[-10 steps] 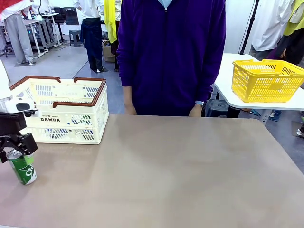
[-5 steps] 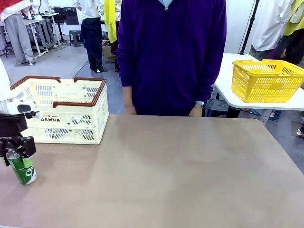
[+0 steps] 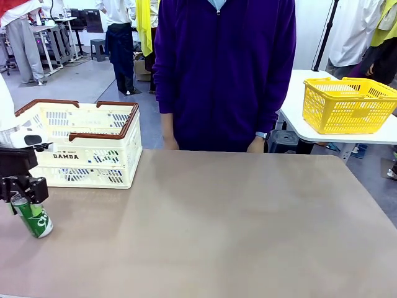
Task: Place the drinks into the Shopping basket.
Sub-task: Pick up one drink and place it into the Shopping basket.
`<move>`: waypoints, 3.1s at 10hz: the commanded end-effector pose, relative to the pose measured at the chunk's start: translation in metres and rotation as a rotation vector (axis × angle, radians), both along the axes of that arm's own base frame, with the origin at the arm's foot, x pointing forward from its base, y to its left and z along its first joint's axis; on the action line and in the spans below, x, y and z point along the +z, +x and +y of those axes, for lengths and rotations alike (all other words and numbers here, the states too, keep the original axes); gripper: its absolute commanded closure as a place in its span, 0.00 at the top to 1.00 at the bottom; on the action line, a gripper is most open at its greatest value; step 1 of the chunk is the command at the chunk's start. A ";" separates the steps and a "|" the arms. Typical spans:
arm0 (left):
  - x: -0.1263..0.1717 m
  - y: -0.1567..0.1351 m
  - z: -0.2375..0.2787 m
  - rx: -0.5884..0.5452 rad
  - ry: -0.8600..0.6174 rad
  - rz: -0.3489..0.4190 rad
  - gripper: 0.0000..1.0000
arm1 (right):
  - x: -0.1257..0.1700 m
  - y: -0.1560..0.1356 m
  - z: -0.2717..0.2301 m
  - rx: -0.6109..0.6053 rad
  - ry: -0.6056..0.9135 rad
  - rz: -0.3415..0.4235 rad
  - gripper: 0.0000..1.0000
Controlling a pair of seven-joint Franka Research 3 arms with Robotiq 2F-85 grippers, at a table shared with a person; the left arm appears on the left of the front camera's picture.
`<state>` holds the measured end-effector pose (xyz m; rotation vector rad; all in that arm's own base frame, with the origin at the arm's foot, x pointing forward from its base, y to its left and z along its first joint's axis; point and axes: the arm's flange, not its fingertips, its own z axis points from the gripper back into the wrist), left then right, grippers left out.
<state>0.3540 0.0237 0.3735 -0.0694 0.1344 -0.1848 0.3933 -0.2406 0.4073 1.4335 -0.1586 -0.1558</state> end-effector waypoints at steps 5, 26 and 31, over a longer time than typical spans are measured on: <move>0.206 -0.080 0.054 -0.076 -0.124 -0.143 0.00 | 0.005 0.000 -0.001 0.008 -0.001 0.021 1.00; 0.123 0.235 0.049 0.007 0.003 -0.171 0.00 | 0.005 0.000 -0.001 0.008 -0.001 0.021 1.00; 0.068 0.255 0.040 0.044 0.041 -0.216 0.00 | 0.005 0.000 -0.001 0.008 -0.001 0.021 1.00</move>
